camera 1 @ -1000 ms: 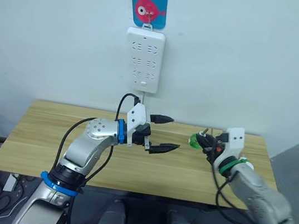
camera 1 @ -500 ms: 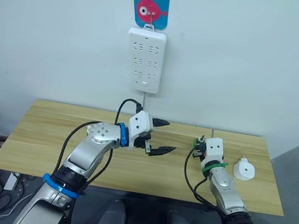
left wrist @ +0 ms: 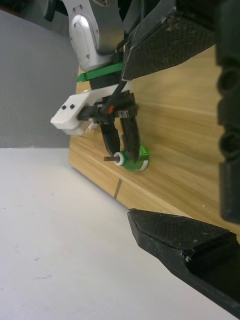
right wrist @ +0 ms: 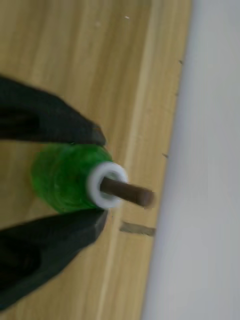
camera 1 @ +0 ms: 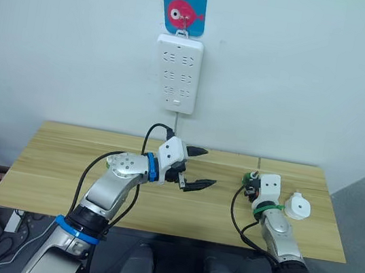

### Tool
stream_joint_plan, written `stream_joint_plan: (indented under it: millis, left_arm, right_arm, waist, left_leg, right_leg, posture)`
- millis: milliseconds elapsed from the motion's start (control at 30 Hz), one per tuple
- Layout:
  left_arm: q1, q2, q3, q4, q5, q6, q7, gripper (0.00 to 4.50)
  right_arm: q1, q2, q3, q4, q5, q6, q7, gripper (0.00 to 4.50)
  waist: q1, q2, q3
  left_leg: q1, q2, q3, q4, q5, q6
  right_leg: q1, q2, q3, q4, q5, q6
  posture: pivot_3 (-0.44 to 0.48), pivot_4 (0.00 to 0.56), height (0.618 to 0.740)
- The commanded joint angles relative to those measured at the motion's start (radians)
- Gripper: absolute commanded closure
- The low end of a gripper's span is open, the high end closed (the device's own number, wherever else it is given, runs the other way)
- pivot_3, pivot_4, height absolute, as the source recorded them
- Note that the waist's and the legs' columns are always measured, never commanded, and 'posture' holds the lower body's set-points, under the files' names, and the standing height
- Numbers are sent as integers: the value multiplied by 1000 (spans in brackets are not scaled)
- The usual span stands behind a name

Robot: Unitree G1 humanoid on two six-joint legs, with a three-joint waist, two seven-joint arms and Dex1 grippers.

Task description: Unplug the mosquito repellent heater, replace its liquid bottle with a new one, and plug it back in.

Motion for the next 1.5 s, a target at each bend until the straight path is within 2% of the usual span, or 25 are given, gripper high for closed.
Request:
stream_joint_plan:
  millis: [33, 100, 133, 167, 300, 433, 533, 633, 800, 833, 933, 1167, 1333, 1500]
  left_arm:
    - [32, -16, 33, 4, 4, -24, 48, 0]
    - [88, -11, 39, 37, 41, -75, 87, 0]
    - [113, -9, 44, 50, 57, -98, 108, 0]
    - [134, -11, 52, 56, 69, -114, 132, 0]
    - [298, -16, 129, 63, 182, -196, 363, 0]
    - [475, -72, 264, 17, 171, -181, 557, 0]
    - [525, -117, 319, -2, 155, -151, 641, 0]
    - [507, -153, 383, 30, 150, -175, 730, 0]
    - [504, -170, 434, 89, 148, -255, 776, 0]
    - [498, -170, 441, 112, 142, -276, 771, 0]
    - [431, -167, 453, 248, 106, -355, 719, 0]
    - [246, -157, 440, 570, 104, -506, 641, 0]
    - [136, -164, 427, 740, 118, -590, 629, 0]
    - [47, -155, 439, 874, 131, -646, 668, 0]
  right_arm:
    - [34, -29, -11, -112, -38, 2, 7, 830]
    - [84, -57, -20, -232, -44, 26, 16, 131]
    - [107, -69, -24, -292, -45, 41, 24, 58]
    - [126, -79, -30, -348, -40, 61, 31, 58]
    - [154, -141, -36, -650, 60, 293, 139, 58]
    - [61, -239, 40, -866, 193, 536, 353, 58]
    - [-7, -290, 82, -940, 264, 670, 457, 58]
    - [-73, -320, 124, -973, 309, 761, 537, 58]
    - [-134, -359, 193, -983, 325, 806, 652, 58]
    - [-145, -357, 201, -972, 320, 807, 659, 58]
    - [-186, -330, 213, -927, 287, 817, 627, 58]
    - [-233, -315, 199, -977, 316, 918, 629, 58]
    - [-265, -326, 180, -1027, 355, 974, 642, 58]
    - [-289, -343, 188, -1050, 377, 977, 673, 58]
  waist:
    - [0, 0, 0]
    - [0, 0, 0]
    - [0, 0, 0]
    - [-1, 1, 0]
    - [-9, 2, 1]
    - [-6, 2, 3]
    - [-1, 1, 7]
    - [22, 0, 16]
    - [47, -1, 32]
    - [49, -2, 35]
    - [55, -5, 49]
    - [80, -7, 64]
    - [83, -8, 66]
    - [79, -9, 66]
  left_leg:
    - [0, 0, 0, 0, 0, 0]
    - [0, 0, 0, 0, 0, 0]
    - [0, 0, 0, 0, 0, 0]
    - [0, 0, 0, 0, 0, 0]
    - [1, 1, 1, 0, 0, 0]
    - [2, 3, -1, 0, 0, 0]
    - [3, 3, -2, 0, 0, 0]
    - [2, 3, 0, 0, 0, 0]
    - [-1, 1, 2, 0, 0, 0]
    - [-1, 1, 3, 0, 0, 0]
    - [-1, 0, 3, -1, 0, -1]
    - [-4, 0, 3, -1, 0, -1]
    - [-4, 0, 3, -2, -1, -2]
    - [-4, 0, 2, -2, -1, -2]
  right_leg:
    - [0, 0, 0, 0, 0, 0]
    - [0, 0, 1, 0, 0, 0]
    - [0, 0, 1, 0, 0, 0]
    - [0, -1, 1, 0, 0, 0]
    - [-1, -1, 2, 0, 0, 0]
    - [1, -1, 2, 1, 0, -3]
    - [2, -2, 2, 0, -4, -8]
    - [2, -2, 0, 0, -5, -9]
    - [2, -5, 0, -2, -5, -4]
    - [2, -6, -1, -3, -3, 1]
    - [1, -10, -2, -3, -3, 2]
    - [-1, -10, -5, -3, -3, 2]
    - [-1, -11, -6, -4, -3, 3]
    - [-1, -10, -6, -3, -3, 3]
  posture:
    - [197, 184, 740]
    - [197, 192, 740]
    - [196, 196, 740]
    - [194, 200, 740]
    - [180, 213, 740]
    - [188, 237, 740]
    - [205, 253, 740]
    - [236, 272, 740]
    - [287, 296, 740]
    - [292, 300, 740]
    - [304, 314, 740]
    - [292, 313, 740]
    - [260, 299, 740]
    - [243, 297, 740]
